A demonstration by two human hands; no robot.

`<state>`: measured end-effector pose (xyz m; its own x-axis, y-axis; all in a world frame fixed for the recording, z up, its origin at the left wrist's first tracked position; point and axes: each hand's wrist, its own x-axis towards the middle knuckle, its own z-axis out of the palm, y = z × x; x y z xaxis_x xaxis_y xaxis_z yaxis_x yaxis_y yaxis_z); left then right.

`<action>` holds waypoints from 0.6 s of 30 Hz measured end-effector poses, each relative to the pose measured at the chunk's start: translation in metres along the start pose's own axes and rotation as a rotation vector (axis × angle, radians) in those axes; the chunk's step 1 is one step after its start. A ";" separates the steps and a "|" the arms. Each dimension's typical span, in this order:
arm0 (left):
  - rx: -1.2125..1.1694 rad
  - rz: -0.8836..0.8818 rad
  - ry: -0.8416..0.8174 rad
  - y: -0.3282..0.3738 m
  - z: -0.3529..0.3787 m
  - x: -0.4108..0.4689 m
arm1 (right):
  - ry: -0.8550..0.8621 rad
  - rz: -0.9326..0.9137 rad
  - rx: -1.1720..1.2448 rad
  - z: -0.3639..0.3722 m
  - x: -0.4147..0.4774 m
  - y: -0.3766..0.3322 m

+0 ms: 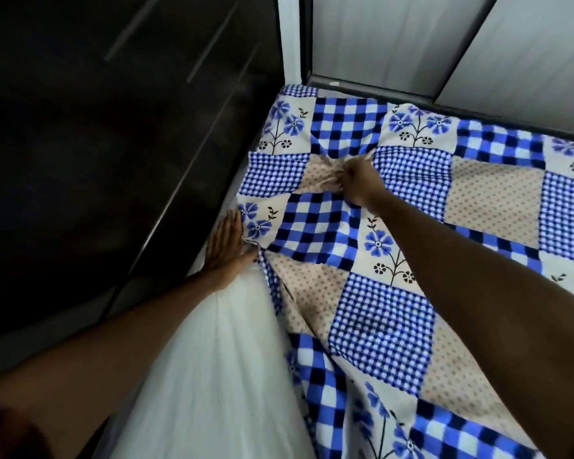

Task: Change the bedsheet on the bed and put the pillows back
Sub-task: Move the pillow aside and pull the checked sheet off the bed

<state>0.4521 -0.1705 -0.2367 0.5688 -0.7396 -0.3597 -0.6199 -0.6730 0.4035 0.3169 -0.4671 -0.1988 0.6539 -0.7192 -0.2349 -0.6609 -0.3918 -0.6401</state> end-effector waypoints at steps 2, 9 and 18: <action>-0.089 -0.021 0.006 -0.001 -0.004 0.000 | 0.019 0.011 0.100 -0.005 -0.011 0.009; -0.869 -0.172 0.117 0.041 -0.035 -0.008 | 0.413 -0.298 0.418 -0.021 -0.151 0.009; -0.631 0.155 -0.030 0.143 -0.013 -0.079 | -0.007 -0.250 0.126 -0.037 -0.272 0.004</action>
<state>0.3256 -0.2088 -0.1395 0.4776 -0.8337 -0.2774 -0.2515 -0.4322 0.8660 0.1223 -0.2941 -0.1104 0.7937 -0.6050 -0.0631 -0.4280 -0.4817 -0.7647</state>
